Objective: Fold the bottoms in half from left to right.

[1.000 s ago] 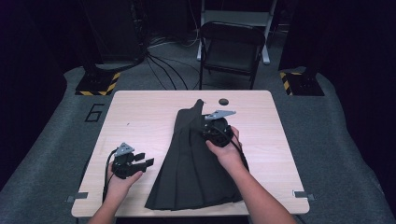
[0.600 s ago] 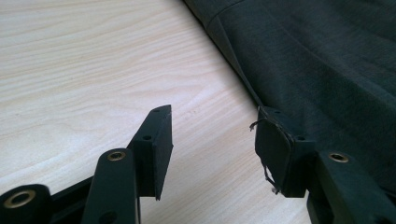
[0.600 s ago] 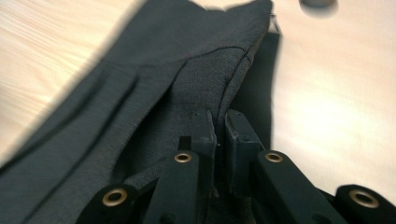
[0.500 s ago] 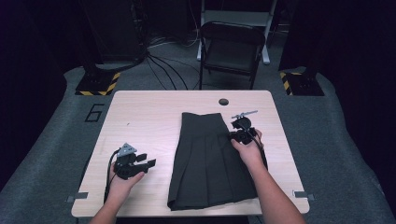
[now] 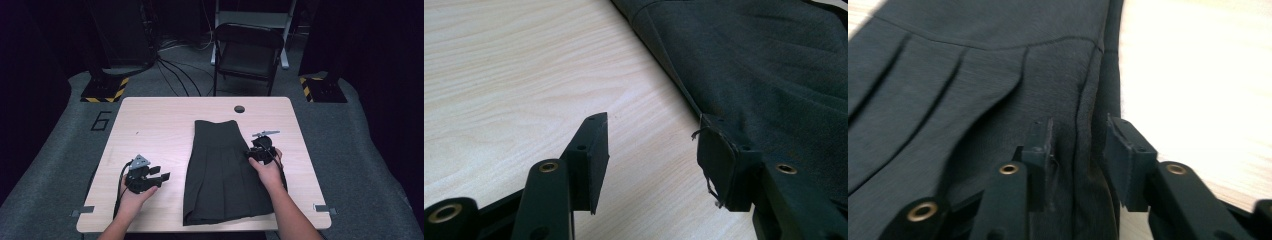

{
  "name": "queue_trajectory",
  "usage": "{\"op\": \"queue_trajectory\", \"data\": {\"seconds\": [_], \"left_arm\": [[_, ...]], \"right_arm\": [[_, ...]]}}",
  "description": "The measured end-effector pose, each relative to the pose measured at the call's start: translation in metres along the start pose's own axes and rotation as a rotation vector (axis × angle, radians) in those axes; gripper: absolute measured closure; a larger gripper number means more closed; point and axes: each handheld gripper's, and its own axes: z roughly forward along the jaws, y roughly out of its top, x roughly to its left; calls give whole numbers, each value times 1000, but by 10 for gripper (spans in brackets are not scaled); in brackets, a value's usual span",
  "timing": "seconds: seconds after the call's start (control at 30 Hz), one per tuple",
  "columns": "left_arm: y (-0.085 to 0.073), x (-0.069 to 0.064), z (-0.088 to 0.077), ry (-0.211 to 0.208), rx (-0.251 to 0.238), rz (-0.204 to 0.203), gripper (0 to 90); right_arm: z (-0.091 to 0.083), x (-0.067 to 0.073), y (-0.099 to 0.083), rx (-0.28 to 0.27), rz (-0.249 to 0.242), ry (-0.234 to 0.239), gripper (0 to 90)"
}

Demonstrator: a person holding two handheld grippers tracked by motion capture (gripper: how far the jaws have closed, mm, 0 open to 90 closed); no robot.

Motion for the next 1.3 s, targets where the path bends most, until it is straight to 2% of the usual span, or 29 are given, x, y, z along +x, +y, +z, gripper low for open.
{"op": "queue_trajectory", "data": {"seconds": [0.03,0.07,0.2,0.27,0.3,0.4,0.5,0.53,0.57,0.6,0.63,0.67,0.77,0.8,0.83,0.87,0.9,0.93,0.97,1.0,1.03,1.07,1.1,1.17,1.2,1.27,1.3], "left_arm": [[0,0,0,0,0,0,464],[0,0,0,1,0,1,464],[0,-4,2,4,-11,5,464],[1,-6,3,-6,0,18,464],[1,-6,3,-6,0,18,463],[2,-12,8,-15,10,35,460],[2,-15,10,-16,10,43,457],[3,-16,12,-22,16,44,454],[3,-16,12,-22,16,44,454],[4,-15,12,-24,17,51,454],[5,-16,13,-26,12,40,454],[6,-15,14,-28,12,40,454],[8,-14,18,-37,14,42,453],[9,-14,19,-40,16,45,452],[10,-14,21,-41,16,50,452],[12,-15,24,-44,16,53,451],[12,-15,24,-44,16,53,451],[14,-15,26,-48,20,53,451],[15,-15,27,-53,23,56,450],[16,-17,32,-57,19,54,450],[16,-17,32,-57,19,54,450],[18,-19,36,-71,34,62,450],[18,-19,36,-71,34,62,450],[18,-21,41,-76,45,66,450],[19,-23,43,-82,50,70,450],[19,-28,49,-86,46,72,447],[19,-28,49,-86,46,72,443]], "right_arm": [[0,0,0,0,0,0,594],[-12,2,-3,-44,-16,-9,576],[-38,7,-14,-101,-62,14,577],[-48,12,-21,-100,-81,31,594],[-48,12,-21,-100,-81,31,594],[-64,17,-39,-95,-109,48,612],[-70,17,-48,-90,-103,56,612],[-73,17,-58,-73,-86,70,609],[-73,17,-58,-73,-86,70,609],[-73,18,-69,-48,-85,78,599],[-73,18,-69,-48,-85,78,599],[-72,18,-79,-21,-78,79,590],[-71,18,-90,-2,-74,77,590],[-69,17,-95,3,-70,65,626],[-69,17,-95,3,-70,65,626],[-71,17,-100,18,-69,55,765],[-71,17,-100,18,-69,55,765],[-73,16,-101,15,-72,58,841],[-78,16,-102,-2,-87,55,872],[-81,17,-102,-6,-67,54,874],[-81,17,-102,-6,-67,54,874],[-92,17,-101,-43,-53,55,875],[-92,17,-101,-43,-53,55,875],[-103,16,-100,-80,-37,56,874],[-106,15,-100,-73,-26,68,872],[-99,13,-107,-10,-32,54,846],[-99,13,-107,-10,-32,54,846]]}}
